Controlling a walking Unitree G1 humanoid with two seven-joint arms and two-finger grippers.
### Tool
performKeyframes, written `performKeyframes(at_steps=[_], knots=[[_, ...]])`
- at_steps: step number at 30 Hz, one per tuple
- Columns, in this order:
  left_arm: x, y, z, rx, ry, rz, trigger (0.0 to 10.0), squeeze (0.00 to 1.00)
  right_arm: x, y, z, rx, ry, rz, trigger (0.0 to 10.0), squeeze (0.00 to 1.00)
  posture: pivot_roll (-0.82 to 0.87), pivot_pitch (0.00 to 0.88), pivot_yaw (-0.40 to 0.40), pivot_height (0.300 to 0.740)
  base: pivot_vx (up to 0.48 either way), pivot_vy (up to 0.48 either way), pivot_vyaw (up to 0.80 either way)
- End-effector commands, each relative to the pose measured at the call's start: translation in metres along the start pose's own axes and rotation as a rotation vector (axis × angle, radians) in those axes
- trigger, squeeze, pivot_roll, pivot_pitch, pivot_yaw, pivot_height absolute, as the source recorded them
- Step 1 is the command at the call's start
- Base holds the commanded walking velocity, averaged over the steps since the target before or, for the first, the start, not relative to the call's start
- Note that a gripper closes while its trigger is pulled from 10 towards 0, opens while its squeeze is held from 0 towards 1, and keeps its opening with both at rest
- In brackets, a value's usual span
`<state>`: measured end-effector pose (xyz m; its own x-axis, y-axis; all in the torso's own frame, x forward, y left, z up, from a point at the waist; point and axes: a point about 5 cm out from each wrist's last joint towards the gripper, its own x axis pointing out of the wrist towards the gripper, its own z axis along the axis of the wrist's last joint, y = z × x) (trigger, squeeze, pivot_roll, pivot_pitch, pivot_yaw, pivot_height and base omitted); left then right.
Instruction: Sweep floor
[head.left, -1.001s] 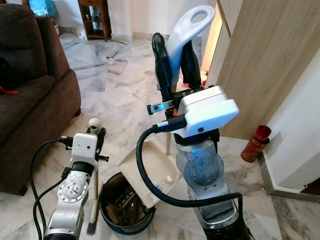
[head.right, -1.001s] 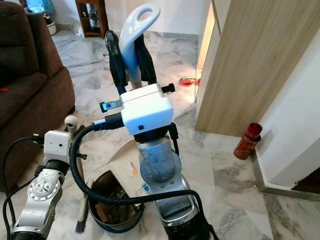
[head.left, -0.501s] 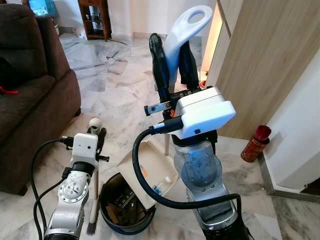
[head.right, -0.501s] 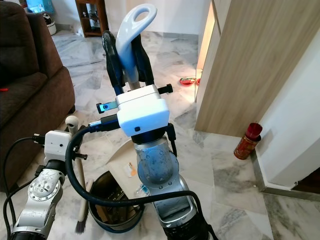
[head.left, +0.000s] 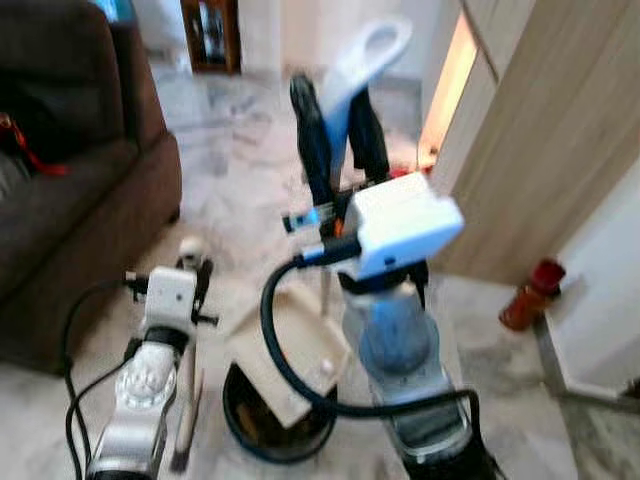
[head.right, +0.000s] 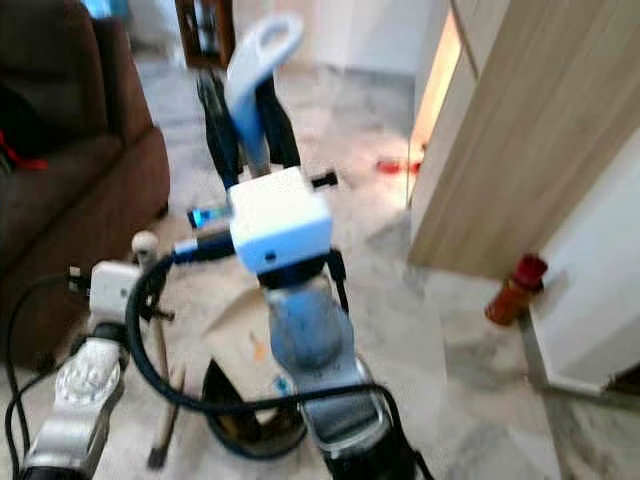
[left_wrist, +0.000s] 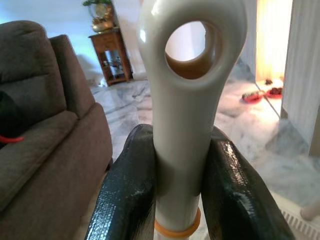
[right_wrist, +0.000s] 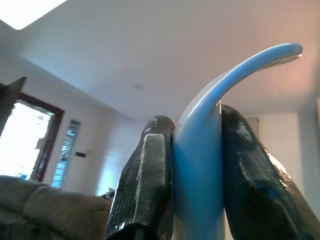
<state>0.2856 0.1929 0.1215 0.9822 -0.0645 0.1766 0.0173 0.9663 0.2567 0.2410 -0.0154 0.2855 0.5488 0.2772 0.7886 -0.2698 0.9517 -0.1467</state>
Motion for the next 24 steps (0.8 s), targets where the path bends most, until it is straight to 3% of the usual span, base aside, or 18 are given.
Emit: performKeyframes(at_steps=[1, 15, 20, 24], knots=[[0.004, -0.002, 0.012, 0.016, -0.066, -0.008, 10.0, 0.0, 0.01, 0.001, 0.017, 0.039, -0.085, -0.034, 10.0, 0.0, 0.15, 0.026, -0.025, 0.74, 0.0, 0.0, 0.0], [0.004, -0.002, 0.013, 0.017, -0.068, -0.006, 10.0, 0.0, 0.009, -0.001, 0.019, 0.053, -0.099, -0.049, 10.0, 0.0, 0.15, 0.029, -0.027, 0.74, 0.0, 0.0, 0.0], [0.003, -0.002, 0.013, 0.017, -0.067, -0.009, 10.0, 0.0, 0.01, -0.003, 0.03, 0.143, -0.164, -0.068, 10.0, 0.0, 0.15, 0.03, -0.026, 0.74, 0.0, 0.0, 0.0], [0.003, -0.002, 0.013, 0.016, -0.068, -0.01, 10.0, 0.0, 0.01, 0.0, 0.035, 0.163, -0.19, -0.043, 10.0, 0.0, 0.15, 0.031, -0.026, 0.74, 0.0, 0.0, 0.0]])
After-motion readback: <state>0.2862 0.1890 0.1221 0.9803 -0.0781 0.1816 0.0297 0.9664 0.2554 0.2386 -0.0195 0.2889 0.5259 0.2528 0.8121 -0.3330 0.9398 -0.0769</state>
